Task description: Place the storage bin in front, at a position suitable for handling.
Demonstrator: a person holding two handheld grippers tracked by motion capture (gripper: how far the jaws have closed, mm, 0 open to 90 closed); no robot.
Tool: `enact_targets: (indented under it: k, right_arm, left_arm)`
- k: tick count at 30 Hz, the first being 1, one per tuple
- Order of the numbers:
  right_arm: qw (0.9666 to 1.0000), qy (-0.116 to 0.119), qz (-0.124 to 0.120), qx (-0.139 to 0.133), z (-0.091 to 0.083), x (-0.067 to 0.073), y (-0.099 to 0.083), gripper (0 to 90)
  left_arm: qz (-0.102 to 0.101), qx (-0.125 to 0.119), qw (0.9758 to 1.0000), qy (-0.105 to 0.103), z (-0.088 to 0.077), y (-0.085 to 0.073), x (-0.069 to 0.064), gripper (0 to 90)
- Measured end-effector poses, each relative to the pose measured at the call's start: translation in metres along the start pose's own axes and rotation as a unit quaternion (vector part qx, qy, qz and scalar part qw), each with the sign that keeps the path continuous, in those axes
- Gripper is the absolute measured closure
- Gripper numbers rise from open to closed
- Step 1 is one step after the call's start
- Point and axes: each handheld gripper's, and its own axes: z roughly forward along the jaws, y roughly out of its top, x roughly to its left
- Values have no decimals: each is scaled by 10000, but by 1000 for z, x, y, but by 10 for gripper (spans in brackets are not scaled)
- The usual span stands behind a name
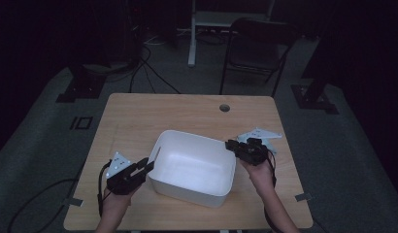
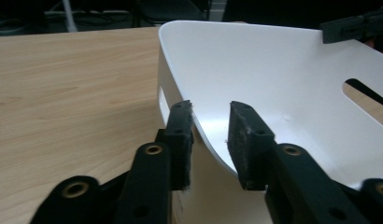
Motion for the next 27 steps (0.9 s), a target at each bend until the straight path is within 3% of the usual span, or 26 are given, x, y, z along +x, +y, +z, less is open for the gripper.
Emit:
enact_targets:
  k: [7,11,16,19,20,27]
  right_arm:
    - [9994,-245,212,-107,-16,6,-9,606]
    - [9991,-269,332,-63,-20,6,-11,599]
    - [9990,-244,361,-44,-20,6,-14,715]
    - [9988,-428,194,-98,-19,11,-14,758]
    - [9987,-468,176,-111,-19,12,-13,776]
    - [9984,-496,244,-94,-15,8,-6,853]
  left_arm:
    - [34,82,9999,81,14,8,7,651]
    - [27,152,9999,79,18,9,8,691]
    - [-82,185,9998,88,19,5,6,740]
    - [48,158,9996,237,19,3,2,744]
    - [4,142,9996,237,18,2,1,746]
    - [-20,128,9995,291,15,0,-3,750]
